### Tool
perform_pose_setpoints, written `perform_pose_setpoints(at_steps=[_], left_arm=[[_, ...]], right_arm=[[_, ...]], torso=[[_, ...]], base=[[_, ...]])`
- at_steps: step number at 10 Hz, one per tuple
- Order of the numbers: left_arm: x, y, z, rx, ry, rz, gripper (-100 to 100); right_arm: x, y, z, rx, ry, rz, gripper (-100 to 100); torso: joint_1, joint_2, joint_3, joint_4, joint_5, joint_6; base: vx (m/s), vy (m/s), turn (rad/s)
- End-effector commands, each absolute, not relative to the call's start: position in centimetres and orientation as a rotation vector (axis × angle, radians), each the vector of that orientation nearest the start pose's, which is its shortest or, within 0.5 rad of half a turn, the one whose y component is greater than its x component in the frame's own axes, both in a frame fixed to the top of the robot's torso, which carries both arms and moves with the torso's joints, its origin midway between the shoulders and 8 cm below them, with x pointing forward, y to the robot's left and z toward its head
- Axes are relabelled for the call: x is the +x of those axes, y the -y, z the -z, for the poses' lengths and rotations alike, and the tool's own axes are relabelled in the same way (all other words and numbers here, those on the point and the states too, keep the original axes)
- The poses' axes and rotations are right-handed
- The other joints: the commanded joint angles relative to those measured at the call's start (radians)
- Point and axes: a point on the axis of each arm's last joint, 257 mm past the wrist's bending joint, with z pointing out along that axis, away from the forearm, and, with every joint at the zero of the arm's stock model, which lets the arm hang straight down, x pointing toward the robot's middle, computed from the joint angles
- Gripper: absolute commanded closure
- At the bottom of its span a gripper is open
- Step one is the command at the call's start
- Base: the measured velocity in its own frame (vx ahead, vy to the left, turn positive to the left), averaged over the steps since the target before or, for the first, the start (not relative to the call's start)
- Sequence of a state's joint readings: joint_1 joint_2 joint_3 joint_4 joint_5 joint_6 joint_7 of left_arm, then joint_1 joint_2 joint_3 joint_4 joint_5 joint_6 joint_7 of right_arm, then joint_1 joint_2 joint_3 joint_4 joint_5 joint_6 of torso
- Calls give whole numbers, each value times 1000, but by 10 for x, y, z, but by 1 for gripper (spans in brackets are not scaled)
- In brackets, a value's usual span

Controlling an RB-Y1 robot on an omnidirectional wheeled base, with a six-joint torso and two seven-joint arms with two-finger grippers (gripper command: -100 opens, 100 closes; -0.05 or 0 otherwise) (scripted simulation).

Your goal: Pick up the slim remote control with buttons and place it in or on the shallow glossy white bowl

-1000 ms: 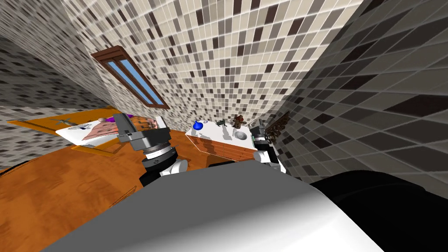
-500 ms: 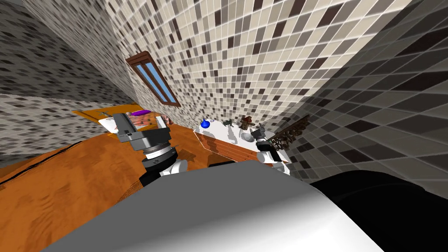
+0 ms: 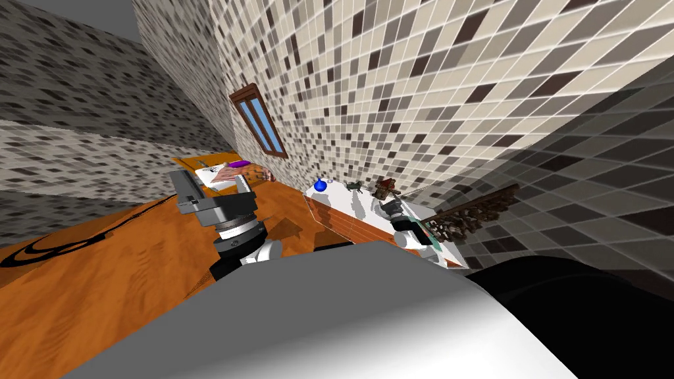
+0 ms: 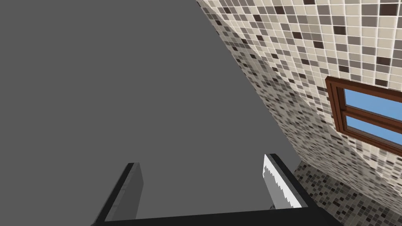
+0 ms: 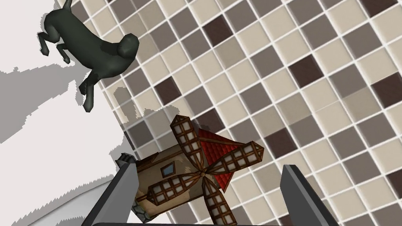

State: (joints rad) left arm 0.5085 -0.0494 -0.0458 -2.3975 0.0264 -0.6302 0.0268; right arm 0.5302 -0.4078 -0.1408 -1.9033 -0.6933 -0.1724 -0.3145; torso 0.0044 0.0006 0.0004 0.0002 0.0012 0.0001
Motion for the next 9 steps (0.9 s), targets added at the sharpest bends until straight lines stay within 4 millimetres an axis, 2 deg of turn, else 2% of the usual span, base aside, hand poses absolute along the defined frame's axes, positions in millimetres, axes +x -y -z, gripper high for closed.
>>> perform_pose_setpoints(at_steps=[1, 2, 3, 4, 5, 6, 7, 8, 9], left_arm=[[291, -268, -93, -525, -376, 1426, 0], [291, -268, -93, -525, -376, 1426, 0], [291, -268, -93, -525, -376, 1426, 0], [291, -268, -93, -525, -376, 1426, 0], [291, -268, -93, -525, -376, 1426, 0], [291, -268, -93, -525, -376, 1426, 0], [291, -268, -93, -525, -376, 1426, 0], [291, -268, -93, -525, -376, 1426, 0], [291, -268, -93, -525, -376, 1426, 0]], right_arm=[[381, 449, 225, 1684, -684, -1449, -100], [374, 466, 242, 1765, -670, -1425, -100], [369, 472, 257, 1816, -651, -1409, -100], [369, 472, 257, 1816, -651, -1409, -100], [355, 495, 283, 1928, -610, -1363, -100], [354, 495, 288, 1948, -605, -1359, -100], [339, 518, 307, 2033, -564, -1309, -100], [337, 518, 314, 2072, -546, -1310, -100], [322, 538, 329, 2146, -515, -1255, -100]], torso=[[0, 0, 0, 0, 0, 0], [0, 0, 0, 0, 0, 1], [-1, -1, 0, 0, 0, 0], [-1, 0, 0, 0, 0, 1], [-3, 1, 1, 0, 0, 1], [-2, 1, 0, 0, -1, 0], [-3, 0, 0, 0, -1, 1], [-1, 0, 0, 0, 0, 0], [-2, 0, 0, 0, 0, 1]], base=[[41, 68, 177], [46, 73, 336], [41, 52, 187], [19, 19, -20], [34, 41, 335], [38, 33, 210], [48, 52, 301], [46, 41, 194], [59, 49, 319]])
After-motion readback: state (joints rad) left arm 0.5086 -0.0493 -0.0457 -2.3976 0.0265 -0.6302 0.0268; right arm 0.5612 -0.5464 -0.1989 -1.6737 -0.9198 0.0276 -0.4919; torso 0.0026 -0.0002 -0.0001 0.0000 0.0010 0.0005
